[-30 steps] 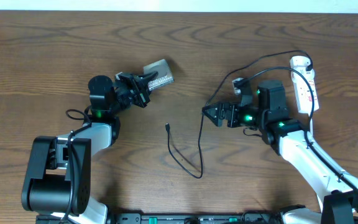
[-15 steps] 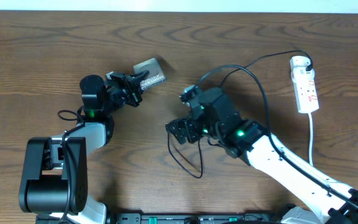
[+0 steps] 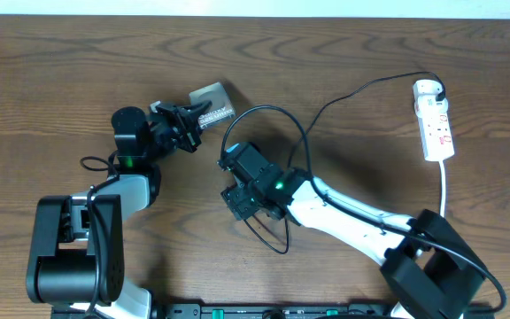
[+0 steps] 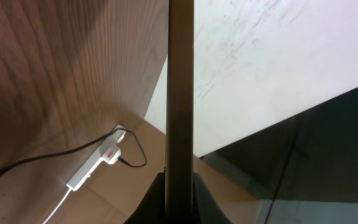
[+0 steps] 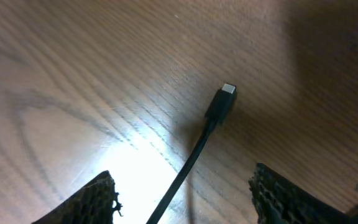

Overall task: Plug charger to phone and switch on socket
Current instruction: 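Grasp the black USB-C cable end with the right gripper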

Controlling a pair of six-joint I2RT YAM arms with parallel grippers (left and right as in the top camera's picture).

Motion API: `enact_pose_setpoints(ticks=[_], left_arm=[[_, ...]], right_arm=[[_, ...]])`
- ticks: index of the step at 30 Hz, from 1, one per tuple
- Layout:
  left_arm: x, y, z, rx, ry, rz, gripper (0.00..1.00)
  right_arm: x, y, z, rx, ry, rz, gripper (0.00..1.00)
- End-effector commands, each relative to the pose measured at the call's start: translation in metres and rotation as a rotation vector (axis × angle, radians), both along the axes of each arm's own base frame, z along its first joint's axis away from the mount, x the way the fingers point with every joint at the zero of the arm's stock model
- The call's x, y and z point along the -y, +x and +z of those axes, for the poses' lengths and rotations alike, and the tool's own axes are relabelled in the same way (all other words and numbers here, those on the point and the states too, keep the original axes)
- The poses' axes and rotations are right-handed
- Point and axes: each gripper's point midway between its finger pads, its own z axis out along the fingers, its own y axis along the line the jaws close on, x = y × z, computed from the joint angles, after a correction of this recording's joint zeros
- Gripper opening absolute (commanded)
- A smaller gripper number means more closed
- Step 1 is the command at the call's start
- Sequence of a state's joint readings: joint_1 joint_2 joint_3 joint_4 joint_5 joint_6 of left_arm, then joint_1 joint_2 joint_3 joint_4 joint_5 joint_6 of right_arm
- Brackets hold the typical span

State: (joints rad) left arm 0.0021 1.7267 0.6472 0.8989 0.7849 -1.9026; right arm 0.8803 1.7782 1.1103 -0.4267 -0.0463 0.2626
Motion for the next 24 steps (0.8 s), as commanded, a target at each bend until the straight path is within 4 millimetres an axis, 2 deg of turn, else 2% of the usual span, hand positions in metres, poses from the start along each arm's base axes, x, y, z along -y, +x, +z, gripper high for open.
enact_pose_setpoints(ticks=[1, 3, 14, 18, 20, 24], left_arm=[[-0.003, 0.004, 0.017, 0.072, 0.014, -0.027, 0.07], [-0.004, 0.003, 0.017, 0.080, 0.022, -0.030, 0.07], [-0.002, 0.002, 0.018, 0.085, 0.025, -0.041, 0.07], [-0.001, 0.002, 0.018, 0.085, 0.023, -0.047, 0.07], [-0.001, 0.001, 0.018, 0.090, 0.028, -0.050, 0.07], [-0.001, 0.001, 0.018, 0.090, 0.027, -0.052, 0.07]], right_arm=[[0.002, 0.009, -0.011, 0.047, -0.066, -0.010, 0.63], [0.004, 0.012, -0.018, 0.058, -0.092, -0.020, 0.60], [-0.001, 0.021, -0.026, 0.087, -0.088, -0.022, 0.46], [0.000, 0.022, -0.025, 0.072, -0.075, -0.085, 0.49], [-0.004, 0.024, -0.018, 0.037, -0.041, -0.169, 0.52], [-0.010, 0.029, -0.001, 0.024, -0.033, -0.198, 0.55]])
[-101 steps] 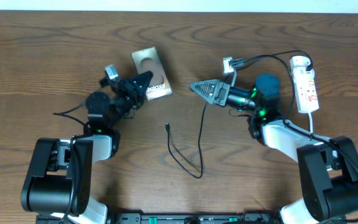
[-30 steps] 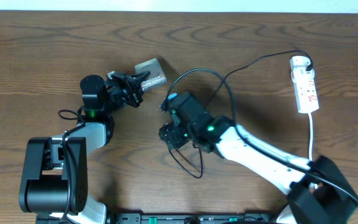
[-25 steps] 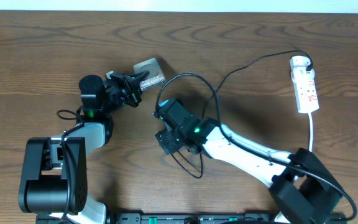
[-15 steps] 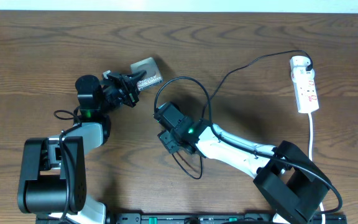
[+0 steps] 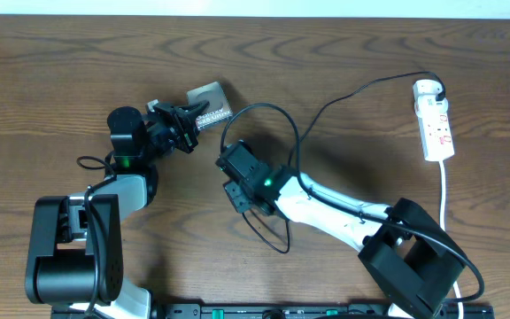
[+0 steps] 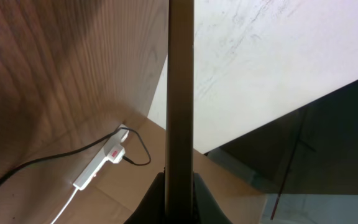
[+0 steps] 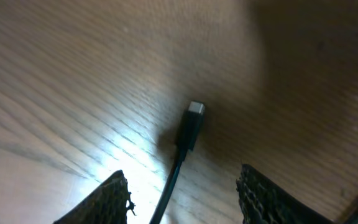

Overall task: Plug charger to phone and switch on socket
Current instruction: 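Grasp the black USB-C cable end with the right gripper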

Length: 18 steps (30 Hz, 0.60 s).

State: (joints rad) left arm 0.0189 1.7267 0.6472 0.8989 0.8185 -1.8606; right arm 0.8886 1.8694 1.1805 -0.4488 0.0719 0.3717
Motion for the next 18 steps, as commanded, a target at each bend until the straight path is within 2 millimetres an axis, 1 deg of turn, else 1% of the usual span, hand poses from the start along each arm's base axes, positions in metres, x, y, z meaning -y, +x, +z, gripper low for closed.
enact_pose_setpoints(ticks=[1, 3, 5, 7, 9, 10, 13, 15, 18], left_arm=[[0.002, 0.003, 0.017, 0.062, 0.006, -0.029, 0.07], [0.002, 0.003, 0.017, 0.062, 0.006, -0.029, 0.07], [0.002, 0.003, 0.017, 0.062, 0.006, -0.029, 0.07], [0.000, 0.004, 0.017, 0.062, 0.006, -0.024, 0.07], [-0.006, 0.005, 0.017, 0.064, 0.009, -0.012, 0.07], [-0.012, 0.006, 0.017, 0.064, 0.007, -0.003, 0.07], [-0.018, 0.006, 0.018, 0.064, 0.004, -0.001, 0.07], [-0.020, 0.005, 0.018, 0.067, 0.005, -0.001, 0.07], [-0.019, 0.004, 0.018, 0.070, 0.005, -0.012, 0.07]], right_arm=[[-0.012, 0.012, 0.022, 0.010, 0.033, -0.078, 0.56], [-0.015, 0.016, 0.038, 0.012, 0.034, -0.109, 0.56], [-0.017, 0.019, 0.049, 0.017, 0.034, -0.111, 0.55], [-0.015, 0.019, 0.050, 0.016, 0.022, -0.113, 0.52], [-0.014, 0.016, 0.047, 0.006, 0.009, -0.109, 0.51], [-0.018, 0.013, 0.043, 0.006, 0.004, -0.098, 0.50], [-0.025, 0.008, 0.035, 0.027, -0.024, -0.081, 0.50], [-0.028, 0.005, 0.020, 0.031, -0.067, -0.072, 0.50], [-0.031, 0.005, 0.005, 0.013, -0.108, -0.066, 0.48]])
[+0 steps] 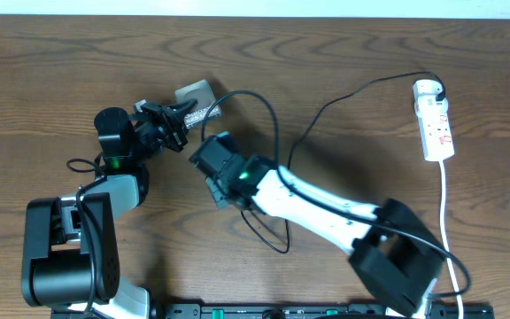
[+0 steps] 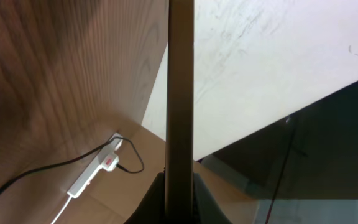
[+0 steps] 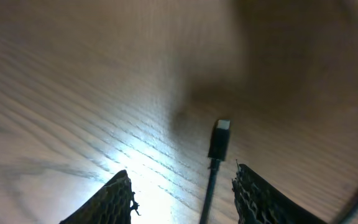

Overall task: Plug charger to phone and switch on socket
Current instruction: 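Grasp the black USB-C cable end with the right gripper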

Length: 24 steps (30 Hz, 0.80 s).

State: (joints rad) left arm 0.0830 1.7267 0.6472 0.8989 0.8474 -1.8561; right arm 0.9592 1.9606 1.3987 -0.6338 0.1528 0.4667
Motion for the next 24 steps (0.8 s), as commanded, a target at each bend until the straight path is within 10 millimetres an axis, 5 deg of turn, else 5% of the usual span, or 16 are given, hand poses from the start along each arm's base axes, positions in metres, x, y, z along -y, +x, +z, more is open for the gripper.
enact_pose_setpoints(ticks=[1, 7, 24], left_arm=[[0.005, 0.000, 0.017, 0.067, 0.009, -0.054, 0.07], [0.007, -0.001, 0.018, 0.072, 0.011, -0.067, 0.07], [0.009, -0.003, 0.018, 0.080, 0.014, -0.087, 0.07]], right_arm=[[-0.002, 0.005, -0.018, 0.004, -0.071, -0.018, 0.48], [0.010, 0.006, -0.030, -0.017, -0.173, -0.053, 0.46], [0.018, 0.012, -0.044, -0.047, -0.185, -0.088, 0.16]])
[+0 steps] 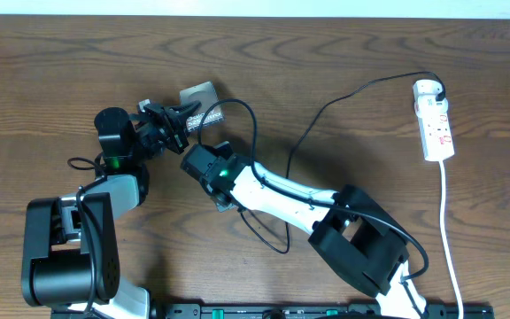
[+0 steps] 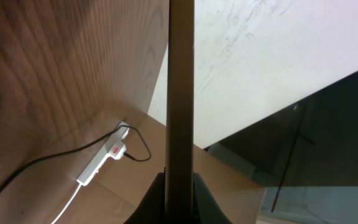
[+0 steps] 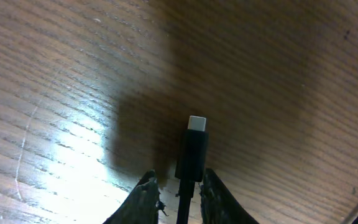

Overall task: Plug charger to phone and switch on socket
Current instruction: 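Grasp the black USB-C cable end with the right gripper, then carry the cable plug toward the phone's bottom port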

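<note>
The phone (image 1: 199, 95) is held on edge above the table at upper left, with my left gripper (image 1: 177, 120) shut on it. In the left wrist view the phone (image 2: 180, 93) is a thin tan strip running up from between the dark fingers (image 2: 156, 199). My right gripper (image 1: 204, 165) sits just below and right of the phone. In the right wrist view its fingers (image 3: 146, 186) stand narrow on either side of the black charger plug (image 3: 192, 149), which has a silver tip pointing away. The white socket strip (image 1: 434, 120) lies at far right.
The black charger cable (image 1: 321, 111) loops over the table's middle to the socket strip, and another loop (image 1: 268, 237) lies under the right arm. A white lead (image 1: 447, 226) runs from the strip to the front edge. The strip (image 2: 101, 165) also shows in the left wrist view.
My right gripper's fingers were wide apart with the plug lying between them; now they stand close round the plug. The right gripper has shifted slightly left. The left gripper holds the phone as before.
My left gripper held the phone on edge throughout and ended a little further left. My right gripper was open over the plug near the table's middle, then further left at each moment with the plug still under it. Now it is shut round the plug below the phone.
</note>
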Controlling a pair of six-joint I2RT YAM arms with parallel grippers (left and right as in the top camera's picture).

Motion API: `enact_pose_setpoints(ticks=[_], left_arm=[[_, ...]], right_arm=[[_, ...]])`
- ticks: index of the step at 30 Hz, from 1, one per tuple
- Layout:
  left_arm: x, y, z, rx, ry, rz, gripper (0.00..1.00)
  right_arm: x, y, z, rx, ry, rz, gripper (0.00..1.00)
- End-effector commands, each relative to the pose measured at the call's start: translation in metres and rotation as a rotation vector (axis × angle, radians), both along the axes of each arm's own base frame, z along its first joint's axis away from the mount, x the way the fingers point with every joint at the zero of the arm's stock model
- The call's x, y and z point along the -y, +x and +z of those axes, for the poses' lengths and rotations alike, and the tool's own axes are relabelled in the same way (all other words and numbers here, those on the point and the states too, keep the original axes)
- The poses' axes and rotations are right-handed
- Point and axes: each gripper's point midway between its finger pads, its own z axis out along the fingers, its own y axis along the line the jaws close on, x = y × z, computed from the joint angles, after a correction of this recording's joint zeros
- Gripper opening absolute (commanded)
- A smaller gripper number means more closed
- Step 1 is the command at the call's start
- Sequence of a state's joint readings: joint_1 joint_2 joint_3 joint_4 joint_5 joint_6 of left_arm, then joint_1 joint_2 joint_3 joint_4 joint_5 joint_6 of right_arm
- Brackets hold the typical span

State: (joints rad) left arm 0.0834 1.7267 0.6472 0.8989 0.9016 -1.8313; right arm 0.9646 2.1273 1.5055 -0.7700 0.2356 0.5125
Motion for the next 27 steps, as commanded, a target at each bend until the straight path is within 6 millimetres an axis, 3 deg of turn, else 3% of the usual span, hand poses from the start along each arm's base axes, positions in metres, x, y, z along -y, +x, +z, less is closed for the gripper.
enact_pose_setpoints(ticks=[1, 7, 10, 16, 22, 27], left_arm=[[0.003, 0.003, 0.016, 0.063, 0.009, -0.031, 0.07], [0.003, 0.003, 0.016, 0.077, 0.023, -0.034, 0.07], [0.003, 0.003, 0.016, 0.084, 0.030, -0.035, 0.07], [0.003, 0.002, 0.016, 0.131, 0.079, -0.052, 0.07], [0.004, -0.003, -0.001, 0.082, 0.114, -0.069, 0.07], [0.005, -0.004, -0.003, 0.104, 0.140, -0.080, 0.07]], right_arm=[[0.002, 0.010, 0.000, 0.000, 0.011, -0.036, 0.13], [0.001, 0.006, 0.000, -0.034, 0.026, -0.034, 0.01], [0.000, 0.002, 0.007, -0.058, 0.028, -0.031, 0.01], [0.004, 0.010, 0.068, -0.008, 0.078, 0.008, 0.01], [0.033, 0.020, 0.148, 0.091, 0.180, 0.032, 0.01], [0.047, 0.016, 0.163, 0.080, 0.270, 0.080, 0.01]])
